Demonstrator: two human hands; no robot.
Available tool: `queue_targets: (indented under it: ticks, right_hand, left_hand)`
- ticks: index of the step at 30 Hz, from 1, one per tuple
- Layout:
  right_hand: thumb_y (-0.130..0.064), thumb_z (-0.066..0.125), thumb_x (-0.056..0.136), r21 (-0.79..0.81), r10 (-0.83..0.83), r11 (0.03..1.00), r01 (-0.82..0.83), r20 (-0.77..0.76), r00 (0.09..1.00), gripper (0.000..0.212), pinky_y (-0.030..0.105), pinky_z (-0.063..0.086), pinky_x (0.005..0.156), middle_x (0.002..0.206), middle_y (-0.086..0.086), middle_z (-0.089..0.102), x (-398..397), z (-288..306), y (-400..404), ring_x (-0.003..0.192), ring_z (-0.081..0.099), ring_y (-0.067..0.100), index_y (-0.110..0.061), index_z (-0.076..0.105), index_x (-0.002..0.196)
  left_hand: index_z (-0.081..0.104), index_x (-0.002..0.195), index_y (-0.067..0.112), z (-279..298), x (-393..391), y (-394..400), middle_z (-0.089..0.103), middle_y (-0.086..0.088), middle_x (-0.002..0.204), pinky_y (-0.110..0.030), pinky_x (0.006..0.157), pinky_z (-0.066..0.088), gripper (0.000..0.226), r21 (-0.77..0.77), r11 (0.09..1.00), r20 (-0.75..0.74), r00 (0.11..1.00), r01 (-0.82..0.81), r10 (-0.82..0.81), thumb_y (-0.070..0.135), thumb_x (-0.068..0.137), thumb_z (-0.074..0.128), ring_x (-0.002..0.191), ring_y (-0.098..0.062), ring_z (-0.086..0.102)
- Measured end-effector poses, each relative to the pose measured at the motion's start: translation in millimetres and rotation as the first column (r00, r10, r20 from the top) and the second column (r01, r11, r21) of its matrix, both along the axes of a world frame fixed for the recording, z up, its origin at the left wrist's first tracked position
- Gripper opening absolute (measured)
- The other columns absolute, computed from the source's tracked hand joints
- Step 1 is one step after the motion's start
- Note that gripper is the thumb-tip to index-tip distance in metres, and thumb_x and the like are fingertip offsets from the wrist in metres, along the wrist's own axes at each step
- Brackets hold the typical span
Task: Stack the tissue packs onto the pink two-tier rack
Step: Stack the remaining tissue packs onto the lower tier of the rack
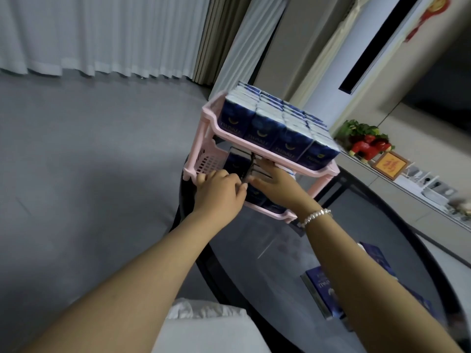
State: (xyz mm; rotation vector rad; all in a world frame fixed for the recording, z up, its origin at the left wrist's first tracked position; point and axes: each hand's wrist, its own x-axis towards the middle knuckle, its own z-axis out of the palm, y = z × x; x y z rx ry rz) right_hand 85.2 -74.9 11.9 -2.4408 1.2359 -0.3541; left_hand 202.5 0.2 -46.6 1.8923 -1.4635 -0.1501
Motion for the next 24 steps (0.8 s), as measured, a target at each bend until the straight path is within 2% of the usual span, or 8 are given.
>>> queue_targets:
  ticks: [2, 5, 9, 11, 14, 18, 21, 24]
  right_hand:
    - [-0.032, 0.054, 0.093, -0.001, -0.009, 1.0, 0.009, -0.024, 1.0, 0.058, 0.012, 0.023, 0.101, 0.151, -0.001, 0.034, -15, 0, 11, 0.137, 0.033, 0.015, -0.016, 0.033, 0.144]
    - [-0.032, 0.054, 0.093, -0.014, -0.027, 1.0, 0.027, 0.004, 1.0, 0.055, 0.008, 0.022, 0.094, 0.149, -0.003, 0.037, -43, 1, 28, 0.135, 0.036, 0.013, -0.02, 0.035, 0.144]
    - [-0.032, 0.053, 0.093, -0.042, -0.043, 0.998, 0.044, 0.012, 0.999, 0.048, 0.02, 0.032, 0.1, 0.142, -0.004, 0.047, -79, 4, 51, 0.129, 0.044, 0.013, -0.024, 0.042, 0.14]
    - [-0.034, 0.053, 0.093, -0.055, -0.074, 0.996, 0.074, 0.005, 0.997, 0.046, 0.021, 0.038, 0.092, 0.136, -0.003, 0.053, -98, 4, 60, 0.118, 0.053, 0.013, -0.026, 0.045, 0.138]
    - [-0.032, 0.055, 0.092, -0.076, -0.124, 0.99, 0.123, -0.01, 0.992, 0.042, 0.019, 0.039, 0.081, 0.127, -0.005, 0.06, -128, 3, 73, 0.1, 0.055, 0.007, -0.027, 0.051, 0.133]
    - [-0.025, 0.059, 0.09, -0.073, -0.192, 0.98, 0.185, -0.088, 0.978, 0.042, 0.02, 0.04, 0.094, 0.131, -0.004, 0.058, -165, -6, 87, 0.118, 0.055, 0.014, -0.023, 0.054, 0.132]
    - [-0.028, 0.064, 0.086, -0.105, -0.227, 0.971, 0.215, -0.117, 0.967, 0.038, 0.028, 0.042, 0.097, 0.123, 0.0, 0.063, -186, -14, 98, 0.117, 0.053, 0.02, -0.02, 0.062, 0.123]
    - [-0.041, 0.06, 0.087, -0.197, -0.241, 0.96, 0.201, -0.208, 0.948, 0.042, 0.031, 0.027, 0.101, 0.132, -0.009, 0.053, -202, -21, 109, 0.123, 0.039, 0.018, -0.03, 0.056, 0.128]
  left_hand:
    - [0.064, 0.105, 0.02, 5, -9, 5, 0.061, 0.0, 0.108, -0.036, 0.096, 0.027, 0.028, -0.012, 1.0, -0.03, 0.999, 0.02, -0.02, 0.036, 0.098, 0.042, 0.105, -0.022, 0.053]
    - [0.066, 0.1, 0.019, 13, -29, 15, 0.063, 0.001, 0.105, -0.035, 0.095, 0.028, 0.025, -0.022, 0.998, -0.079, 0.995, 0.066, -0.067, 0.032, 0.097, 0.044, 0.102, -0.021, 0.055]
    - [0.065, 0.099, 0.022, 21, -62, 29, 0.064, 0.005, 0.104, -0.032, 0.096, 0.027, 0.021, 0.03, 0.987, -0.131, 0.979, 0.159, -0.154, 0.027, 0.095, 0.045, 0.1, -0.017, 0.057]
    - [0.065, 0.098, 0.022, 21, -77, 35, 0.065, 0.005, 0.101, -0.033, 0.097, 0.037, 0.02, 0.068, 0.973, -0.179, 0.962, 0.219, -0.204, 0.027, 0.095, 0.046, 0.095, -0.017, 0.059]
    - [0.065, 0.104, 0.021, 22, -95, 42, 0.065, 0.004, 0.095, -0.033, 0.08, 0.052, 0.019, 0.116, 0.93, -0.328, 0.897, 0.348, -0.295, 0.026, 0.094, 0.05, 0.086, -0.016, 0.062]
    - [0.063, 0.114, 0.018, 17, -121, 43, 0.065, 0.001, 0.11, -0.024, 0.081, 0.045, 0.024, 0.21, 0.859, -0.322, 0.862, 0.468, -0.391, 0.027, 0.094, 0.055, 0.096, -0.012, 0.059]
    - [0.059, 0.123, 0.016, 10, -138, 41, 0.061, -0.002, 0.118, -0.027, 0.088, 0.045, 0.035, 0.304, 0.799, -0.285, 0.85, 0.519, -0.443, 0.032, 0.092, 0.059, 0.105, -0.017, 0.058]
    - [0.058, 0.119, 0.015, 5, -152, 37, 0.052, -0.005, 0.115, -0.033, 0.093, 0.044, 0.042, 0.389, 0.764, -0.211, 0.857, 0.515, -0.47, 0.044, 0.089, 0.06, 0.112, -0.021, 0.05]
